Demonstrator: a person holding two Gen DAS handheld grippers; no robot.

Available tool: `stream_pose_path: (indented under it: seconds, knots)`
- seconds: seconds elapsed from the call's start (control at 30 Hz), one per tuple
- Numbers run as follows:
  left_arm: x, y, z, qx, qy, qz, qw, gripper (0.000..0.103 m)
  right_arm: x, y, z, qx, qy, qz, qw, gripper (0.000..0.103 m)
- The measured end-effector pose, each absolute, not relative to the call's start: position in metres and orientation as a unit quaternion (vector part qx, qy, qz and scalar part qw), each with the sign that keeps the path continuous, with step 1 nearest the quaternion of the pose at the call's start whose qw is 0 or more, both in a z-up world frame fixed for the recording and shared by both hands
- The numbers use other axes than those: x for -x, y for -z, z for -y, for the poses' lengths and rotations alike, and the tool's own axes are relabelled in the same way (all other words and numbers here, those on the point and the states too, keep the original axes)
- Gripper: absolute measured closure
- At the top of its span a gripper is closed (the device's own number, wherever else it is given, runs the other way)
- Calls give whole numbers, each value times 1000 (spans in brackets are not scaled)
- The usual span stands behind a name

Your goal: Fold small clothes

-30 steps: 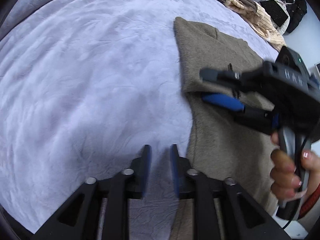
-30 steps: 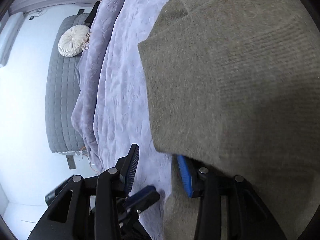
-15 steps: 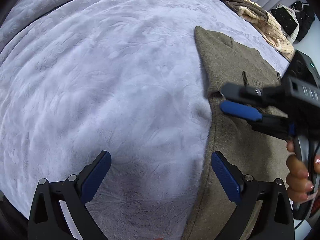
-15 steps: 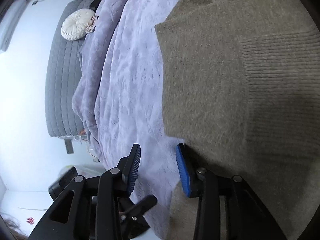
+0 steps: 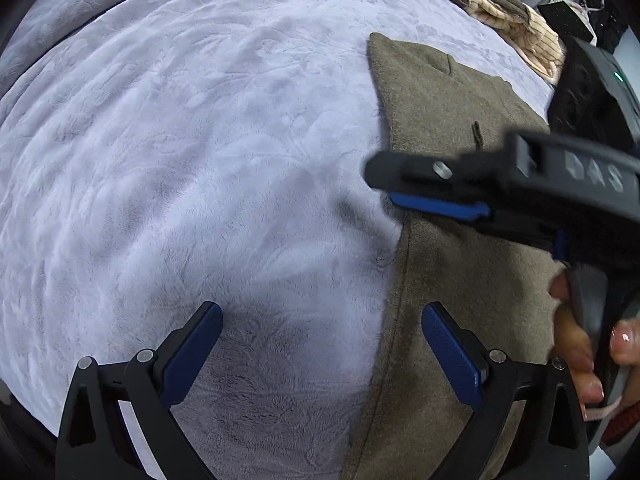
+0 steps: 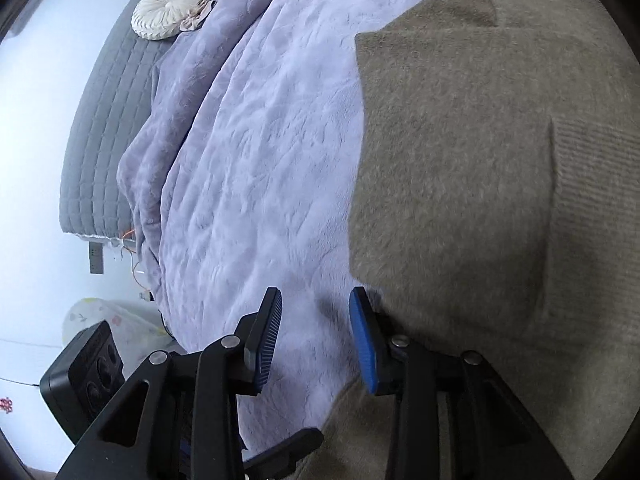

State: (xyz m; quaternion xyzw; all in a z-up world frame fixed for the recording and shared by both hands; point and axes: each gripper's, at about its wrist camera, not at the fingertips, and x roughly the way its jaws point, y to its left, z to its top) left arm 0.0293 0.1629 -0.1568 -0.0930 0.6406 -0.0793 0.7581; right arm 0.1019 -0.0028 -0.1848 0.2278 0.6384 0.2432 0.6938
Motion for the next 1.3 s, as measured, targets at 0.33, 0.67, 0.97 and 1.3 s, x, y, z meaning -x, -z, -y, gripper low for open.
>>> stream_pose_path:
  seconds: [0.33, 0.67, 0.97, 1.3]
  knots:
    - [-51, 151, -147, 80, 67, -620, 777, 3, -89, 132, 100, -114, -86, -584, 799, 90]
    - [-49, 154, -114, 35, 70, -643, 762, 3, -46, 145, 110, -158, -102, -615, 766, 91]
    - [-41, 141, -107, 26, 82, -658, 748, 3, 1, 131, 144, -202, -56, -631, 747, 90]
    - [-5, 125, -109, 8, 124, -679, 723, 3, 46, 119, 135, -228, -38, -652, 723, 66]
